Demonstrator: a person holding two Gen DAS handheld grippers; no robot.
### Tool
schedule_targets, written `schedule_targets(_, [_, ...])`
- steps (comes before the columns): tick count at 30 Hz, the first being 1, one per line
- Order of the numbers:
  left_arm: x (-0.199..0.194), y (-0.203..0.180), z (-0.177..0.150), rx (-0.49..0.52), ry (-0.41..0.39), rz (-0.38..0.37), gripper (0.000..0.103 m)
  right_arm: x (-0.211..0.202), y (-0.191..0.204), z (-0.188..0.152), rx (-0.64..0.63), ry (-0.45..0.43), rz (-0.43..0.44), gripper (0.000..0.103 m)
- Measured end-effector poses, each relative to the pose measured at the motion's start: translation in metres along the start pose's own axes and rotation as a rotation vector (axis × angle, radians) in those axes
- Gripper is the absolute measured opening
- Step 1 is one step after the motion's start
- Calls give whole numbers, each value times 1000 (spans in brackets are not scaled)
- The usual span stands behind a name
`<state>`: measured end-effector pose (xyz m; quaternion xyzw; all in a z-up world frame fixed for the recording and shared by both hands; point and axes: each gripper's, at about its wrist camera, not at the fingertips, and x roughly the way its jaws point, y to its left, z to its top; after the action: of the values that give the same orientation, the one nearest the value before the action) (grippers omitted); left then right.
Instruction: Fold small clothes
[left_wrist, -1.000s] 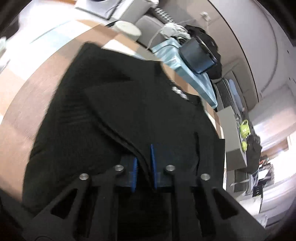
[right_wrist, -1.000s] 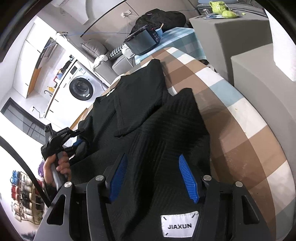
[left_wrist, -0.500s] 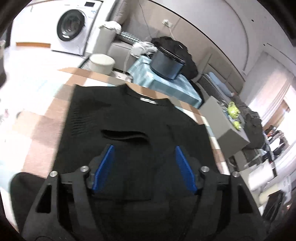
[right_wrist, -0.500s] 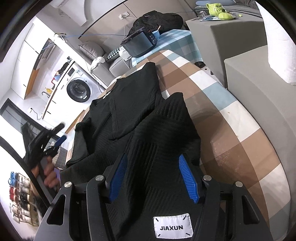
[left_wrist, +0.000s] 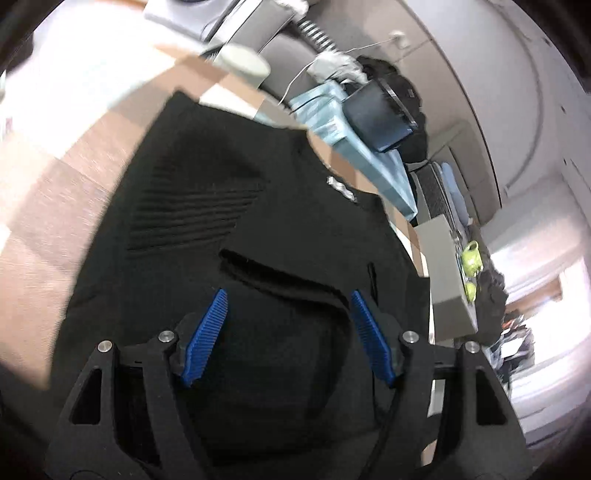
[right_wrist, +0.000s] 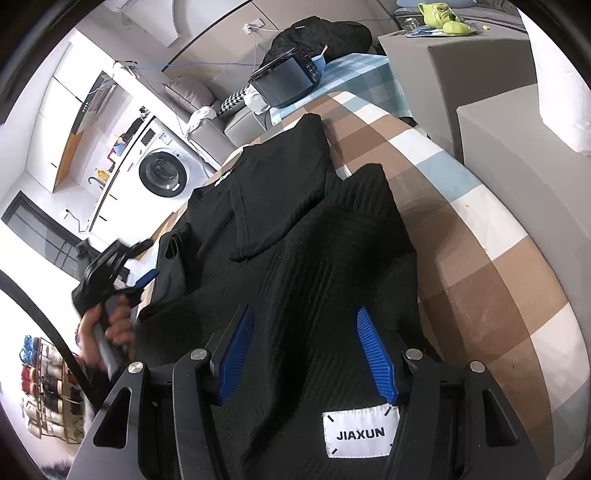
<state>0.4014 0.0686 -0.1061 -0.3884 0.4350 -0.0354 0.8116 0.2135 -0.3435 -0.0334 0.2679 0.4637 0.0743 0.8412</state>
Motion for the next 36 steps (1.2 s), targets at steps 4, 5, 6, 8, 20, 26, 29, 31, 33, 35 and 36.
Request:
schedule_targets(4, [33, -10, 21, -34, 14, -13, 66, 5, -4, 1, 2, 18, -11, 60])
schedule_targets(5, [36, -21, 24, -17, 5, -38, 66, 6, -5, 2, 1, 21, -19, 61])
schedule_targets(6, [35, -35, 27, 14, -7, -84, 66, 8, -6, 3, 1, 24, -25, 61])
schedule_targets(8, [24, -66, 23, 105, -36, -152, 66, 7, -8, 6, 3, 19, -34, 61])
schedule_targets(20, [-90, -42, -57, 359, -188, 84, 66, -15, -25, 10, -16, -44, -74, 61])
schedule_targets(26, [-166, 32, -102, 374, -258, 288, 70, -15, -43, 13, -75, -23, -109, 61])
schedule_targets(29, [-186, 72, -120, 363, -225, 371, 70, -5, -42, 16, -148, 12, -82, 61])
schedule_targets(31, [-190, 94, -126, 333, -190, 397, 70, 3, -40, 19, -176, 34, -72, 61])
schedule_targets(33, [-193, 110, -131, 319, -174, 401, 70, 11, -37, 22, -209, 49, -42, 61])
schedule_targets(35, [-192, 120, -133, 314, -164, 409, 70, 18, -35, 24, -237, 58, -29, 61])
schedule_targets(36, [-190, 125, -132, 309, -147, 412, 70, 21, -35, 25, -254, 59, -31, 61])
